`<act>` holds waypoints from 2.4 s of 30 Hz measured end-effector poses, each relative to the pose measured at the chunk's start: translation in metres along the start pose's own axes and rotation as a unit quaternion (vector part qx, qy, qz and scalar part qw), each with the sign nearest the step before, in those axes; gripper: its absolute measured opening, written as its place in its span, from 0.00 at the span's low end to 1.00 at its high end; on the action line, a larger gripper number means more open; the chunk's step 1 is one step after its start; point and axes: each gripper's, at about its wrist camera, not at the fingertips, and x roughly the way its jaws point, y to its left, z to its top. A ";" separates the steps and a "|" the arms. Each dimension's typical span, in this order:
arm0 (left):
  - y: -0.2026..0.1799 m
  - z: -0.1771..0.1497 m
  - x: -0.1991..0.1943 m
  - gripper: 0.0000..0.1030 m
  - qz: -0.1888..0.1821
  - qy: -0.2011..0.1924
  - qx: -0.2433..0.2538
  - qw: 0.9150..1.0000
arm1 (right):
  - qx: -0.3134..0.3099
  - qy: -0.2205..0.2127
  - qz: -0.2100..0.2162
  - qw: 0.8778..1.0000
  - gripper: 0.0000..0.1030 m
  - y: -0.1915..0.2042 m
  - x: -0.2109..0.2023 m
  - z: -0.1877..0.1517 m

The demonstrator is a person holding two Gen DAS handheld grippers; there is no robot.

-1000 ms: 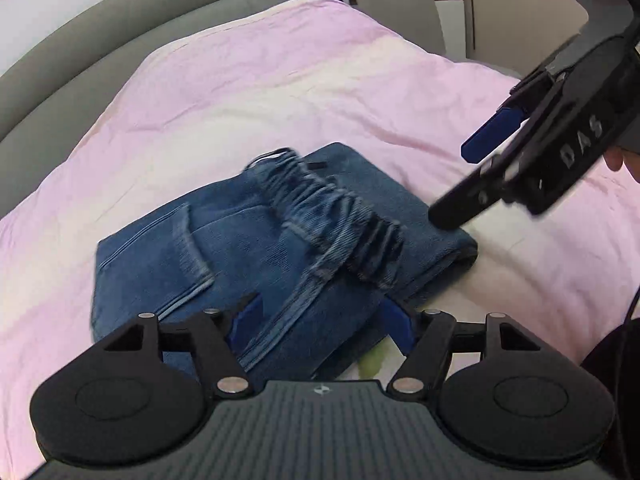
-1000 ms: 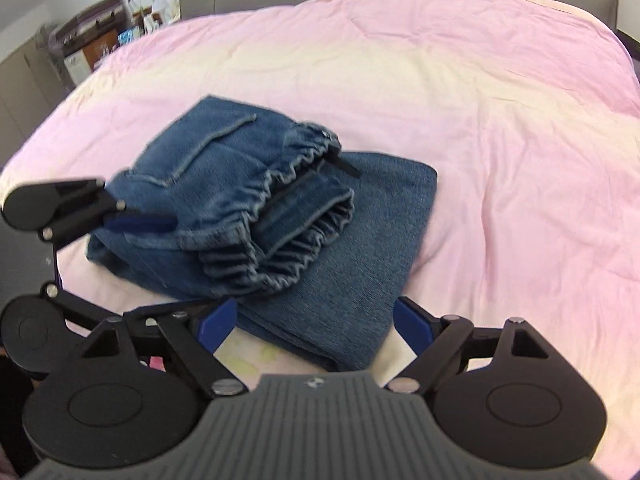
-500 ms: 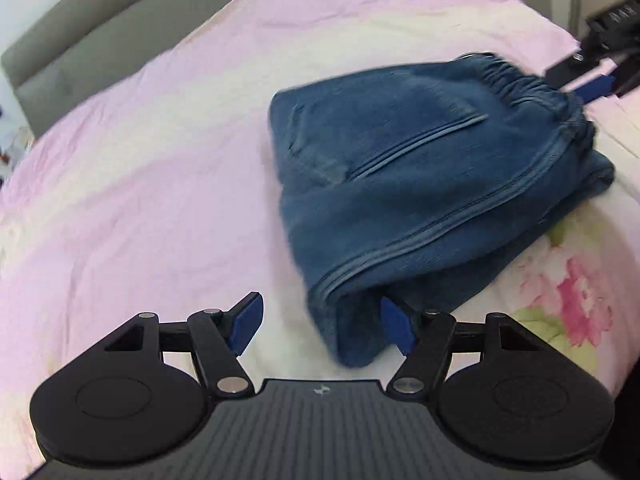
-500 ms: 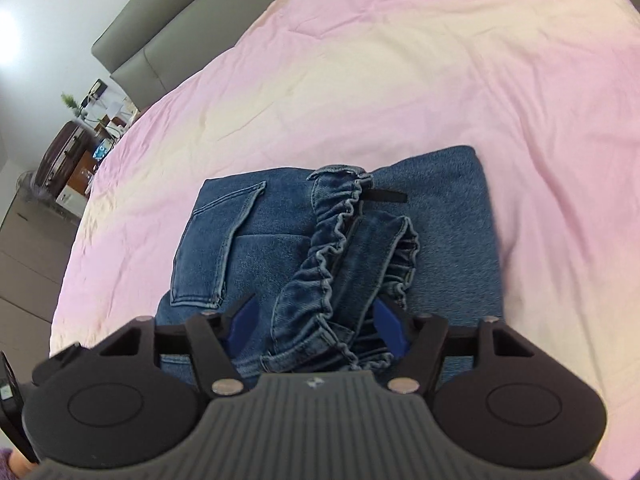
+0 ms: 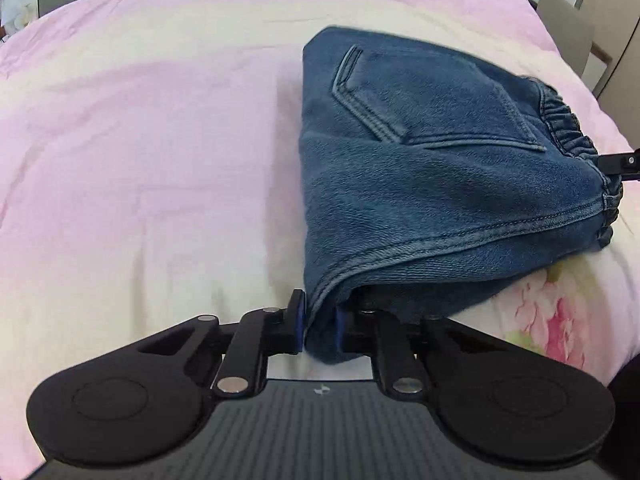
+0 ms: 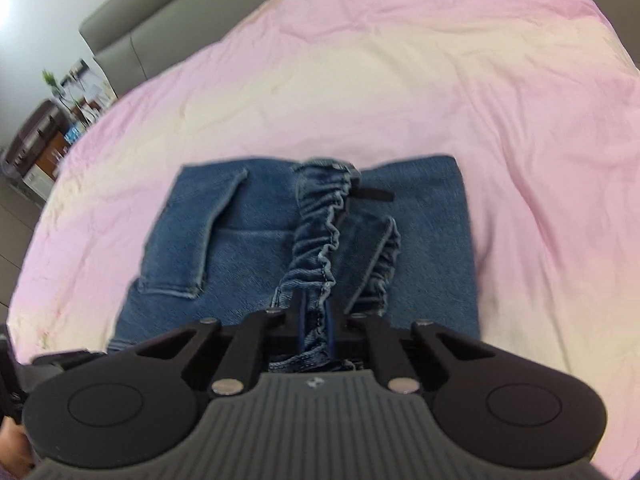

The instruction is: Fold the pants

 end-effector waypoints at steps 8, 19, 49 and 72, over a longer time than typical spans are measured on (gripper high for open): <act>0.006 -0.007 -0.014 0.00 0.033 0.031 0.011 0.999 | -0.001 0.013 -0.004 1.000 0.05 -0.007 0.012 -0.009; 0.012 0.043 -0.052 0.06 0.003 -0.035 -0.016 0.999 | 0.106 -0.022 0.059 0.992 0.57 -0.034 0.001 0.028; -0.019 0.090 -0.020 0.07 -0.033 -0.038 -0.010 0.999 | 0.026 -0.081 0.063 0.994 0.07 -0.040 -0.015 0.102; -0.003 0.057 -0.033 0.17 -0.034 -0.017 0.038 0.999 | -0.100 -0.095 -0.014 0.990 0.17 -0.015 -0.035 0.024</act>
